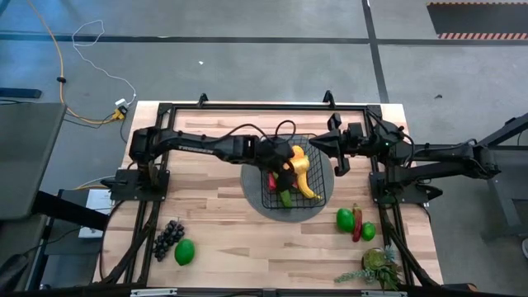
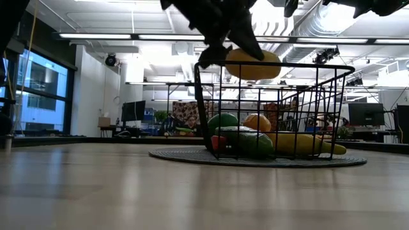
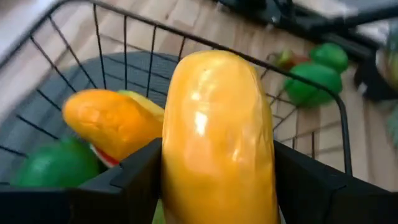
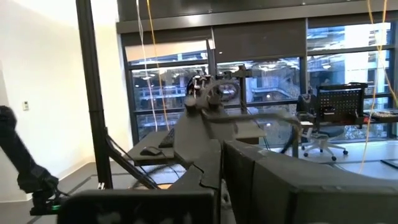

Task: Build produce basket
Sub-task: Put the yellow mango into the black wire basket

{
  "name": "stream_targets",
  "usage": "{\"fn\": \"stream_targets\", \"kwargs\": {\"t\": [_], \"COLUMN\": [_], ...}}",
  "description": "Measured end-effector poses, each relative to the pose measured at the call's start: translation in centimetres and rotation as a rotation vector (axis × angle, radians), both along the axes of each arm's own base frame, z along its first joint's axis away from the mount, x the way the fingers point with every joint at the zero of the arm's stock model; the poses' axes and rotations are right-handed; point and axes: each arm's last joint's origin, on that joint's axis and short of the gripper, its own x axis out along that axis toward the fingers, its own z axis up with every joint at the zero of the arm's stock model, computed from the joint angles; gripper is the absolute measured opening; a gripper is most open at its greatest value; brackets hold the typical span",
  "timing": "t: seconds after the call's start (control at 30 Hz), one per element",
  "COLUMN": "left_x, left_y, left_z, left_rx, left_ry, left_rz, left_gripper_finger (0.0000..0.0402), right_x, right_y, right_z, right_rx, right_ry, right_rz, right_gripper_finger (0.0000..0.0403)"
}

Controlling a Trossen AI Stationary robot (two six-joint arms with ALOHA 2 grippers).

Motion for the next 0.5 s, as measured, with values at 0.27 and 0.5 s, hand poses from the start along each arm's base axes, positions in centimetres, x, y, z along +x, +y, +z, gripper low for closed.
{"fn": "stream_targets", "kwargs": {"t": [0.27,0.5], "left_x": [2.4,3.8], "left_y": [-2.0,-2.8], "left_z": [1.5,-0.7], "left_rx": [0.154,0.205], "left_ry": [0.034,0.124], "left_rz": [-0.153,-0.25], "left_gripper_finger": [0.0246,0.0246], "right_x": [0.0,0.0], "right_y": [-0.1,-0.1], "right_z": [0.1,0.0], "right_rx": [0.011,-0.003], "right_ry": [-0.011,-0.004], "right_rz": [-0.046,-0.049], "right_gripper_finger": [0.0,0.0]}}
